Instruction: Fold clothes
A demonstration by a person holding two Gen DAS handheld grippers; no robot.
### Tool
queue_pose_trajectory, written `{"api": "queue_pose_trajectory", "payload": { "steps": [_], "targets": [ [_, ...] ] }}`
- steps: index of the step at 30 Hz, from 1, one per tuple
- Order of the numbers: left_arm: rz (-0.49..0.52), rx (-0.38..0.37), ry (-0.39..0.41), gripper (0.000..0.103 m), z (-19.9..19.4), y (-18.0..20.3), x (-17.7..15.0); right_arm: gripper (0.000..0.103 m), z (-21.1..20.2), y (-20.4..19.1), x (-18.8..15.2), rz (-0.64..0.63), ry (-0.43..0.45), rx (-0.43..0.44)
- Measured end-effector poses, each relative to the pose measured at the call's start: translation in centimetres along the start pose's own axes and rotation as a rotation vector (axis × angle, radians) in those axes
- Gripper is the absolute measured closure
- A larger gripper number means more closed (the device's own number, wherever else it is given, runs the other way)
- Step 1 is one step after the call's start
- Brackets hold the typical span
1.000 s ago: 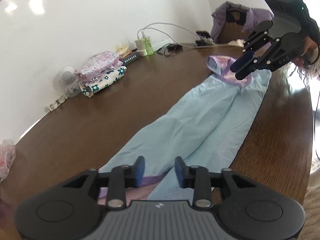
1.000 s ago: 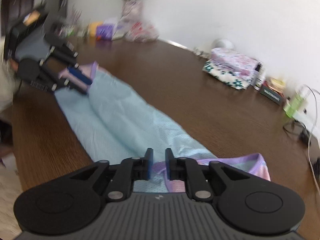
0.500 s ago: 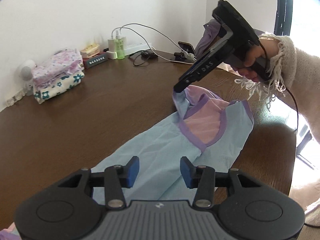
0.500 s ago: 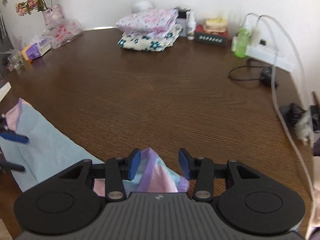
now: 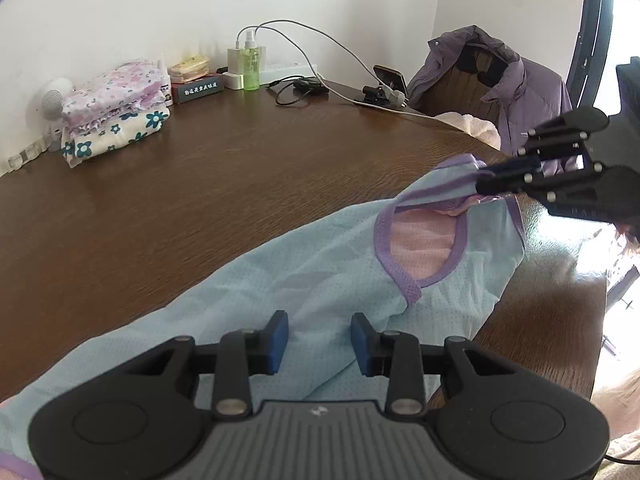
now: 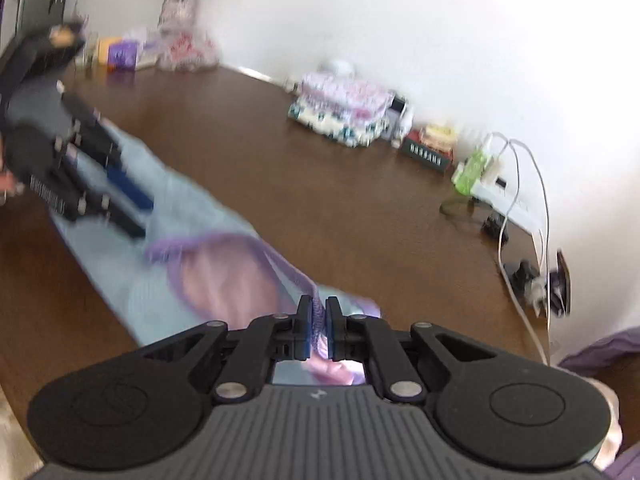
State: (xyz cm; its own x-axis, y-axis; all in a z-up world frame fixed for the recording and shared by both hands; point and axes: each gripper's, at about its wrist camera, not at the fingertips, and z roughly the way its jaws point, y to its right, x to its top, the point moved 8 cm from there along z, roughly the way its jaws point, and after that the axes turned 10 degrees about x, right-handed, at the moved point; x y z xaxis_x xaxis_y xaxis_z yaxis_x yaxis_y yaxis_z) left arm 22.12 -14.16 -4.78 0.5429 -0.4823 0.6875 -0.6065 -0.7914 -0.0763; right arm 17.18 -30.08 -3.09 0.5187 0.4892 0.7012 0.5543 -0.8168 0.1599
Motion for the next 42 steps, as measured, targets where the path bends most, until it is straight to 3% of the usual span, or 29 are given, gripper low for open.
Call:
{"api": "queue_pose_trajectory", "payload": {
  "steps": [3,5,6,7,10,12,17,22,25,29,33,37,42],
  "targets": [
    [-0.034,-0.007,-0.001,0.069,-0.5,-0.2,-0.2,0.097,0.8,-0.2,-1.7,0.017,-0.035,-0.013],
    [-0.062,-0.012,0.016,0.067,-1.3,-0.8,-0.2,0.089,0.0,0.3,-1.6,0.095,0.010,0.015],
    [-0.076,-0.012,0.031,0.066,-1.8,-1.1,-0.1,0.075,-0.5,0.5,-1.5,0.136,0.034,0.031],
    [-0.091,-0.011,0.046,0.063,-2.3,-1.4,0.0,0.065,-1.4,1.0,-1.1,0.198,0.089,0.055],
    [-0.102,-0.011,0.072,0.063,-2.8,-1.5,0.4,0.065,-3.7,2.1,0.4,0.374,0.268,0.126],
    [-0.100,-0.008,0.070,0.066,-2.5,-1.2,0.6,0.065,-3.5,2.6,0.9,0.446,0.319,0.125],
    [-0.092,0.004,0.018,0.066,-1.2,-0.6,-0.7,0.065,0.5,3.5,-0.9,0.512,0.225,0.008],
    [-0.132,0.023,0.074,0.064,-3.5,-2.9,-2.3,0.066,1.9,3.5,-2.8,0.528,0.171,-0.025],
    [-0.200,0.113,0.096,0.062,-5.0,-6.9,-3.3,0.066,0.7,2.4,-1.5,0.577,0.233,0.048],
    [-0.321,0.232,0.081,0.063,-5.7,-13.0,-4.9,0.064,0.7,-1.5,2.5,0.500,0.295,0.119],
    [-0.397,0.269,0.067,0.065,-5.4,-16.9,-6.1,0.063,3.7,-6.4,6.1,0.411,0.294,0.199],
    [-0.416,0.269,0.086,0.070,-5.3,-18.7,-6.9,0.063,6.8,-9.4,7.8,0.341,0.247,0.179],
    [-0.429,0.282,0.109,0.070,-6.1,-20.1,-8.0,0.064,8.0,-8.9,6.4,0.362,0.173,0.118]
  ]
}}
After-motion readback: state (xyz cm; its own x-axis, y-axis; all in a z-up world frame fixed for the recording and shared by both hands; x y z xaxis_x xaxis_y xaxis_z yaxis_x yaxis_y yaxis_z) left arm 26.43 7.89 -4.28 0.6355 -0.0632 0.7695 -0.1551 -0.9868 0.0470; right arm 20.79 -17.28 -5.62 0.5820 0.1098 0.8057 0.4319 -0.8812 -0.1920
